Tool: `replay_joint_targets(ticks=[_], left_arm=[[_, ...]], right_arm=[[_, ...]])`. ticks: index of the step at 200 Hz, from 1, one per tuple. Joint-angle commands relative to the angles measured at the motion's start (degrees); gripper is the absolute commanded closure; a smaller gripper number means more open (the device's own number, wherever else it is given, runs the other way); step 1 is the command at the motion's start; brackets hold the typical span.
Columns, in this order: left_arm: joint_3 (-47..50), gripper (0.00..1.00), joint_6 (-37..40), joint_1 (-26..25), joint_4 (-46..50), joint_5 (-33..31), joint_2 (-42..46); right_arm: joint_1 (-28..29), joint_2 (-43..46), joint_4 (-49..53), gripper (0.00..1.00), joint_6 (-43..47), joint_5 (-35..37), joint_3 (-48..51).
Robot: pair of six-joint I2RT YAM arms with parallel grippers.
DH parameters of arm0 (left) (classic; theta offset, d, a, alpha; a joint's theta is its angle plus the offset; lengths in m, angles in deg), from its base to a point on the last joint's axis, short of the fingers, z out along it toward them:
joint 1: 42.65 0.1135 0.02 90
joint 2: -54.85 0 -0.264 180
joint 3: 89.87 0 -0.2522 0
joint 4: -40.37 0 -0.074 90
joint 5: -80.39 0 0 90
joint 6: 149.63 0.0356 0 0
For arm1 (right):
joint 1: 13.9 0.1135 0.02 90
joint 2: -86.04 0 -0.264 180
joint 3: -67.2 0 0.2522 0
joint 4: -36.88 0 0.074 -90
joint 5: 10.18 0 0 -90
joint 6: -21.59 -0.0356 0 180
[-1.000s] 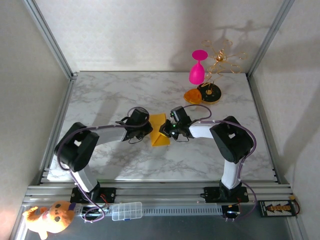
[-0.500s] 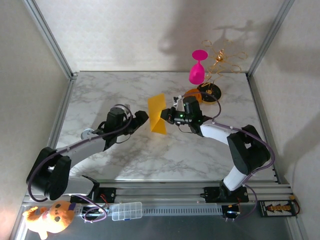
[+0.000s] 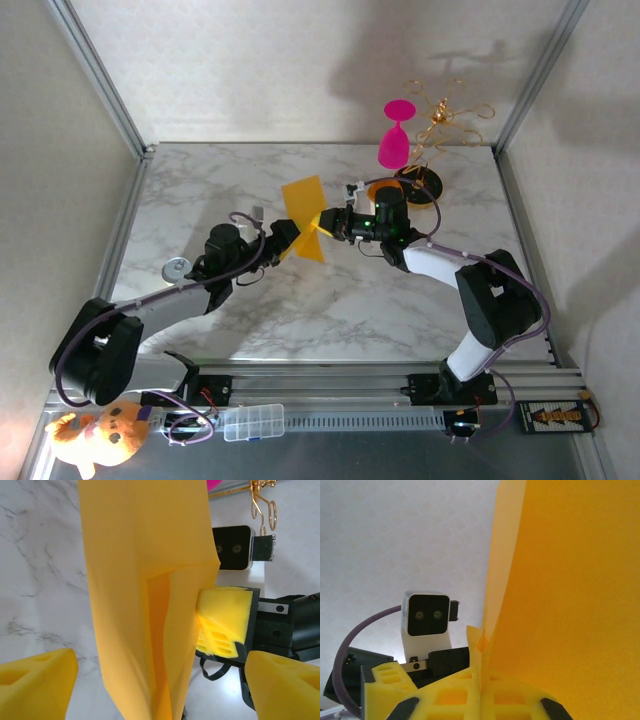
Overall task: Fold a paper plane with a square sheet of paper (pick it up from the middle)
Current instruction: Turn over the paper at the center of the table.
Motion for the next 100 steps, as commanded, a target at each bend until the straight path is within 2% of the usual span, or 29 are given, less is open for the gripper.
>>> replay_joint_targets(ticks=[1,37,100], left_arm=[[-1.4,0.21,-1.7,-0.46,-6.4,2.08,-0.74],[-1.46,0.47,-1.82,-0.45,-7.47,1.84,-0.31],[-3.42,0.76,-1.19,-0.44,-4.75,1.66,-1.99]], right_arm=[[-0.67,0.83,-4.37,0.99,-2.55,-2.35,1.03],[-0.95,1.11,-4.84,0.99,-3.23,-2.85,1.52],[-1.21,0.89,-3.69,0.94,-2.87,-2.97,1.43]])
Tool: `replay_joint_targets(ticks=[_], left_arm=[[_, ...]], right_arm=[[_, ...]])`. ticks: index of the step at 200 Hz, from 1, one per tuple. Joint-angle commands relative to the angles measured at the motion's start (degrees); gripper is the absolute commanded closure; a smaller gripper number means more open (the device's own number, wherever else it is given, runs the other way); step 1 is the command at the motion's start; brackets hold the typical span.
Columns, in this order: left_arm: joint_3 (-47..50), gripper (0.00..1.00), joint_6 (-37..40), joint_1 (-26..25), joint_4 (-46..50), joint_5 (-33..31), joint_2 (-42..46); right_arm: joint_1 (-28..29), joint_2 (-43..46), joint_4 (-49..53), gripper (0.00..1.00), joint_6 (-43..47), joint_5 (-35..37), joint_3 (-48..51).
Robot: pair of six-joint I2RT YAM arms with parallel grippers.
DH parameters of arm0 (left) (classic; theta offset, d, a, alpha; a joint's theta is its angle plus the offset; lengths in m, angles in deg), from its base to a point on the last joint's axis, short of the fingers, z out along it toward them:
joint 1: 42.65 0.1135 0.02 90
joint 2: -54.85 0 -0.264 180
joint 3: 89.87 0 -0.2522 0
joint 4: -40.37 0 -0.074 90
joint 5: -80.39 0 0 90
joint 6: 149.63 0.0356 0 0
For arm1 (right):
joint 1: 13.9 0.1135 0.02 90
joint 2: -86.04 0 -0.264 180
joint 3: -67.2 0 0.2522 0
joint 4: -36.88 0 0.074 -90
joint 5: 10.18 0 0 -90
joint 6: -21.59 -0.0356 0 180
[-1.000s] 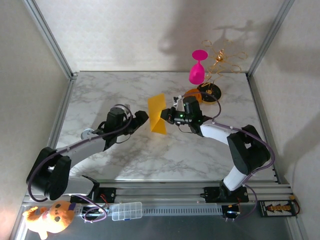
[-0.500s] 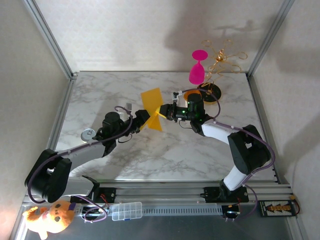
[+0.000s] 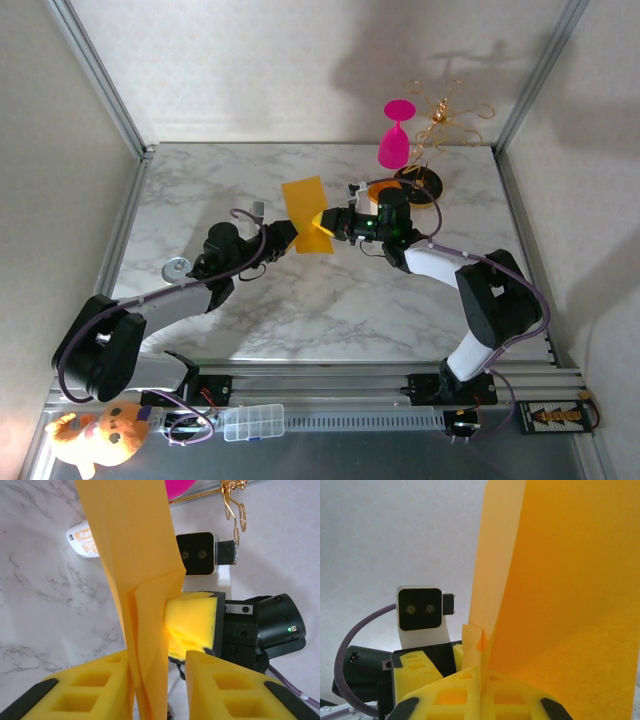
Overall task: Fold a paper plane with a square sheet of paper (pick it up from the middle)
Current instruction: Turn over the paper at the center of the table.
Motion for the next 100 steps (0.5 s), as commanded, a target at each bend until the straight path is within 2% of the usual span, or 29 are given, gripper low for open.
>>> replay_joint_targets(ticks=[1,18,53,75,100], left_arm=[[-2.61,0.77,0.46,-0.43,0.12,0.61,-1.07],[-3.44,0.85,1.25,-0.26,2.46,0.2,-1.44],[-5.92,0.94,6.19,0.09,12.2,-2.67,-1.02],[-10.58,0.95,14.97,0.14,28.48,-8.35,-0.65],[-17.77,0.96,26.56,-0.39,49.06,-20.93,-0.76]], right_arm=[[-0.56,0.89,-1.13,0.94,0.05,-1.43,0.43],[-0.93,1.61,1.82,0.87,1.99,-0.31,0.12],[-2.6,4.56,13.83,0.6,10.33,6.53,-1.01],[-3.74,7.5,25.57,0.47,18.03,16.84,-2.24],[-4.38,10.81,32.69,0.34,23.21,28.07,-2.39]])
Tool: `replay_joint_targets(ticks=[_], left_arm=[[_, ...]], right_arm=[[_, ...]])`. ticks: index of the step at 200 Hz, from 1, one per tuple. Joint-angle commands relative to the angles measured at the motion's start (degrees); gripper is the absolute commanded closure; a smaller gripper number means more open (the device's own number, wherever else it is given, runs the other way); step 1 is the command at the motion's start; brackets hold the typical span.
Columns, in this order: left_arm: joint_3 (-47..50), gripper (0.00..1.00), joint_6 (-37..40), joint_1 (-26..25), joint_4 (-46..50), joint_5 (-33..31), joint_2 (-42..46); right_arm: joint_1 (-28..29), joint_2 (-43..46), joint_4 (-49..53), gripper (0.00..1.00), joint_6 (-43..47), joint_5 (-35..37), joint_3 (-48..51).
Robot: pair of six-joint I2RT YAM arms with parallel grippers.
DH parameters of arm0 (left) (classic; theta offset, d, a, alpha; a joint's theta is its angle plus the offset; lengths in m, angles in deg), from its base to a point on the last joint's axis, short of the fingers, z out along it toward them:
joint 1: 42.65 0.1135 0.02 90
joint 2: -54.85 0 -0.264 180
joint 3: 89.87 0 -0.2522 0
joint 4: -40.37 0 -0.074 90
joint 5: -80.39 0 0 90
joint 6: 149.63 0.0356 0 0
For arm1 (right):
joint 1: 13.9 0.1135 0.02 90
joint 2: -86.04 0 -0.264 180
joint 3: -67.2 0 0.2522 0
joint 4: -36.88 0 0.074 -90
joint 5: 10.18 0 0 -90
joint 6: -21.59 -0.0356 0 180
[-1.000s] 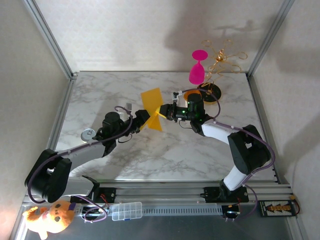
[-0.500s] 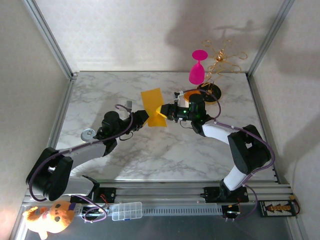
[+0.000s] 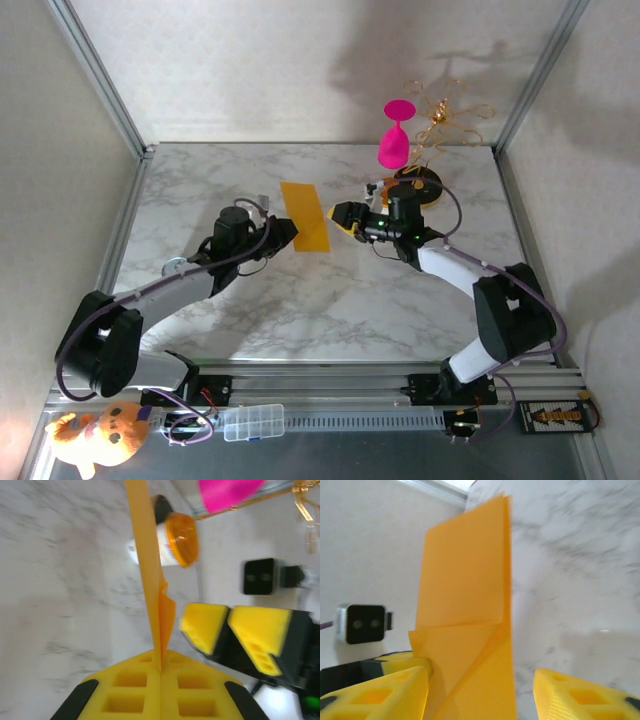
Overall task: Fold a paper plane with a square sheet of paper (pick it up from the middle)
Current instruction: Turn over the paper at the center of the table.
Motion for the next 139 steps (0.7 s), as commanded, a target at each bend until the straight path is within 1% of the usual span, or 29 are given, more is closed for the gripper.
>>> replay_joint_targets(ticks=[1,28,42,58,63,78,89,100,126,139], left_arm=[[-7.01,0.96,14.0,-0.5,23.27,-13.52,0.36],[-15.33,0.95,22.71,-2.34,39.72,-31.2,-1.73],[-19.18,0.95,25.12,-4.19,45.79,-40.29,-4.05],[-23.23,0.95,26.45,-6.35,51.88,-49.24,-7.79],[-24.42,0.95,26.58,-7.03,53.59,-51.69,-9.05],[-27.47,0.95,26.69,-8.62,58.03,-57.68,-13.05],[-29.17,0.95,26.2,-9.52,60.37,-60.36,-15.79],[-30.46,0.95,25.84,-10.39,61.74,-61.66,-18.38],[-31.64,0.95,25.28,-13.05,62.86,-62.02,-23.91],[-32.37,0.94,24.43,-14.27,62.67,-60.32,-26.24]], right_arm=[[-0.69,3.67,11.06,0.34,8.48,13.56,-1.77],[-0.89,6.4,13.82,0.21,10.67,21.16,-1.39],[-0.95,7.57,14.05,0.13,11.04,24.16,-0.8],[-0.93,8.65,14.0,0.06,11.66,26.18,-0.16],[-0.94,8.93,13.96,0.02,12.03,26.32,0.04],[-0.93,9.78,14.35,0.01,12.77,27.36,0.41],[-0.93,10.38,14.7,0.01,12.83,28.49,0.73],[-0.94,11.19,15.19,0.01,12.43,30.69,1.08],[-0.93,14.22,14.58,0.01,10.22,35.35,3.67],[-0.95,15.25,14.45,0.01,9.24,36.97,4.73]])
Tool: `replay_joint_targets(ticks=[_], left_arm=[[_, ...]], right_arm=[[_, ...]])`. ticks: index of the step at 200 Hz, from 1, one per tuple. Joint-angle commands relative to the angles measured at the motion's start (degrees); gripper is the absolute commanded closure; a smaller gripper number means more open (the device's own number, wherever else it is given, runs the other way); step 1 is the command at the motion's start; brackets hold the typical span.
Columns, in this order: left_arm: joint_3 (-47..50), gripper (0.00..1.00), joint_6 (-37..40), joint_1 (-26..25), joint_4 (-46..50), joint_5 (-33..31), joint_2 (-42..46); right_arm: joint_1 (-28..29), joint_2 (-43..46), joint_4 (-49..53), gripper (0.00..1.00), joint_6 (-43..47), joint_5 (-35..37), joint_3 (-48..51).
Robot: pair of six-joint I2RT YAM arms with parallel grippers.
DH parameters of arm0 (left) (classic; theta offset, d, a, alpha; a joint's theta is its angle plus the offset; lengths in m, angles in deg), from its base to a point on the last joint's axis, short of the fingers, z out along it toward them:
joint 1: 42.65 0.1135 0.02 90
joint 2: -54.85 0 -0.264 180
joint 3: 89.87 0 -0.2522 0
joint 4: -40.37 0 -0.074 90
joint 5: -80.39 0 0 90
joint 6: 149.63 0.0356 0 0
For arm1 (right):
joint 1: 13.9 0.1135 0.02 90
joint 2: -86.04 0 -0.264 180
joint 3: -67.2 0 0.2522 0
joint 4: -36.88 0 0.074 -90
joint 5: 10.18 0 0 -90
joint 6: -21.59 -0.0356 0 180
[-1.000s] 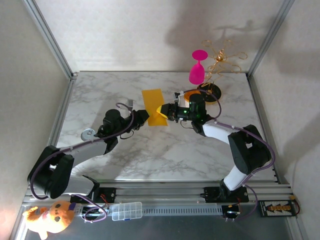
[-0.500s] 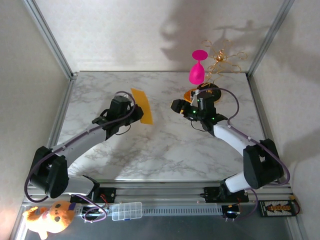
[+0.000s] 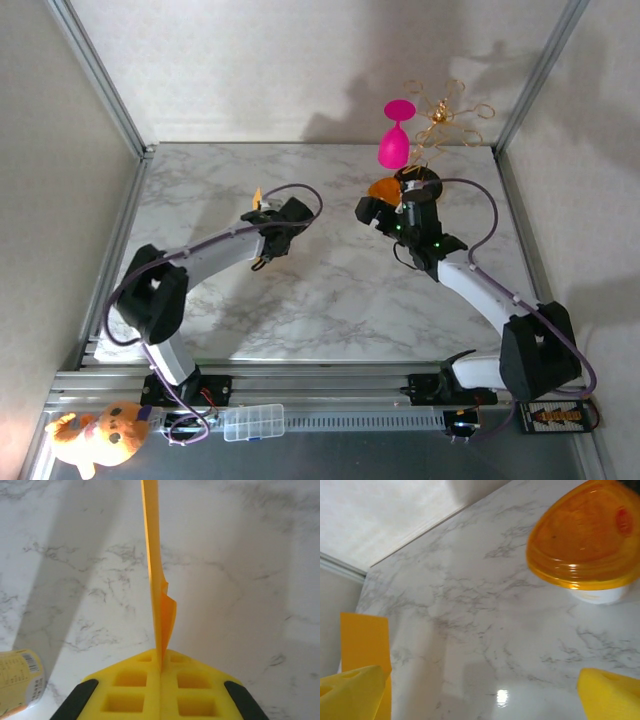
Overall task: Fold a paper plane with a square sheet of paper (pick it up from the middle)
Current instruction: Turn over the paper at the center of the table, then move the paper to the center of the table.
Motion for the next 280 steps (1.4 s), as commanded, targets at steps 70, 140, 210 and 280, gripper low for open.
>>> replay_joint_targets(ticks=[70,140,210,280], left_arm=[[2.47,0.67,-2.32,-2.13,-11.53,29.43,-6.01],[13.27,0.46,-9.18,9.08,-24.8,44.68,10.54],[24.4,0.26,-13.35,20.89,-24.37,34.0,25.47],[30.66,0.09,-15.61,26.9,-27.55,36.11,31.3]], right_arm=[[-0.3,3.66,-2.1,0.04,-5.12,5.65,5.29],[6.93,-5.81,-3.4,0.2,1.4,0.38,0.81],[22.78,-30.24,-1.63,0.4,2.73,-11.04,-15.77],[24.77,-42.75,3.74,0.45,4.76,-19.82,-25.03]])
